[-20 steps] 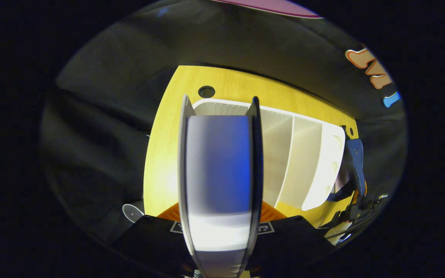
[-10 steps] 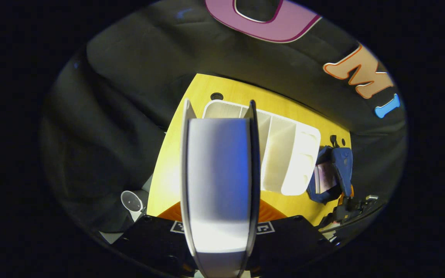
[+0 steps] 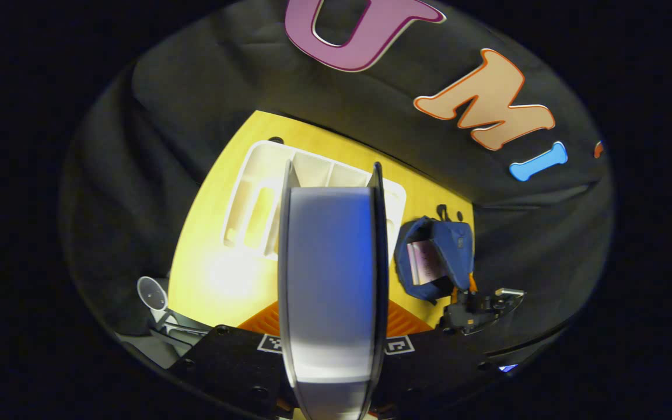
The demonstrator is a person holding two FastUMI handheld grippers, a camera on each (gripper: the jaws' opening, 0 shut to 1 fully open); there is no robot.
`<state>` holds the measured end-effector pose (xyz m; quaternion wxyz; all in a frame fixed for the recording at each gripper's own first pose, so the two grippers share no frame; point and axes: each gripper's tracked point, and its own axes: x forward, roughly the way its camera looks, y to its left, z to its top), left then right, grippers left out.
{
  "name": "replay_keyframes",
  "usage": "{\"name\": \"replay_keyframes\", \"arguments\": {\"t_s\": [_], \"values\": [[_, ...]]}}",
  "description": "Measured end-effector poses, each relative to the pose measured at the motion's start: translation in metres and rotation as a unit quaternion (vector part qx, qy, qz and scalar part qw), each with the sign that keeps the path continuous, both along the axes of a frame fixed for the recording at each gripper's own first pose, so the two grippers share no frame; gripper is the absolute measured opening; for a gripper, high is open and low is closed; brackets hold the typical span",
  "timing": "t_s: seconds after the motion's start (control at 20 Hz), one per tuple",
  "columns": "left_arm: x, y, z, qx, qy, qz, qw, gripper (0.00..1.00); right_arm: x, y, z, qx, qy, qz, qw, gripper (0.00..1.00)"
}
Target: Open the schoolbag, grab two books from the bookshelf and put them into the schoolbag.
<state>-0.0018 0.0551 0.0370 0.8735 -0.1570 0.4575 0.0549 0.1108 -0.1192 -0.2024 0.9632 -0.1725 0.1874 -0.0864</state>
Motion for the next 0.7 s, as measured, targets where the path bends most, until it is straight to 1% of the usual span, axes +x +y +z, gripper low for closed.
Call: {"name": "replay_keyframes", "arguments": {"t_s": [0.05, 0.15, 0.2, 0.25, 0.3, 0.45, 0.6, 0.7], "values": [[0.002, -0.010, -0.003, -0.010, -0.004, -0.006, 1.000, 0.42, 0.001, 0.000, 0.001, 0.003, 0.000, 0.000, 1.000, 0.17], [0.006, -0.024, -0.016, -0.020, -0.009, -0.018, 1.000, 0.41, 0.002, 0.000, 0.002, 0.011, 0.000, -0.001, 1.000, 0.17], [0.008, -0.033, -0.022, -0.024, -0.014, -0.024, 0.999, 0.41, 0.002, 0.000, 0.001, 0.014, 0.001, -0.002, 1.000, 0.12], [0.009, -0.045, -0.026, -0.029, -0.021, -0.032, 0.999, 0.41, 0.002, 0.001, 0.001, 0.015, 0.002, -0.001, 1.000, 0.14], [0.016, -0.058, -0.030, -0.039, -0.029, -0.041, 0.998, 0.41, 0.003, 0.002, 0.001, 0.016, 0.003, 0.000, 1.000, 0.17], [0.035, -0.102, -0.043, -0.074, -0.058, -0.064, 0.994, 0.41, 0.004, -0.001, 0.003, 0.029, 0.002, 0.001, 1.000, 0.17], [0.065, -0.139, -0.068, -0.103, -0.076, -0.074, 0.989, 0.41, 0.006, -0.007, 0.008, 0.052, -0.004, -0.004, 0.999, 0.17], [0.077, -0.160, -0.090, -0.121, -0.077, -0.074, 0.987, 0.40, 0.009, -0.010, 0.012, 0.072, -0.009, -0.008, 0.997, 0.15]]}}
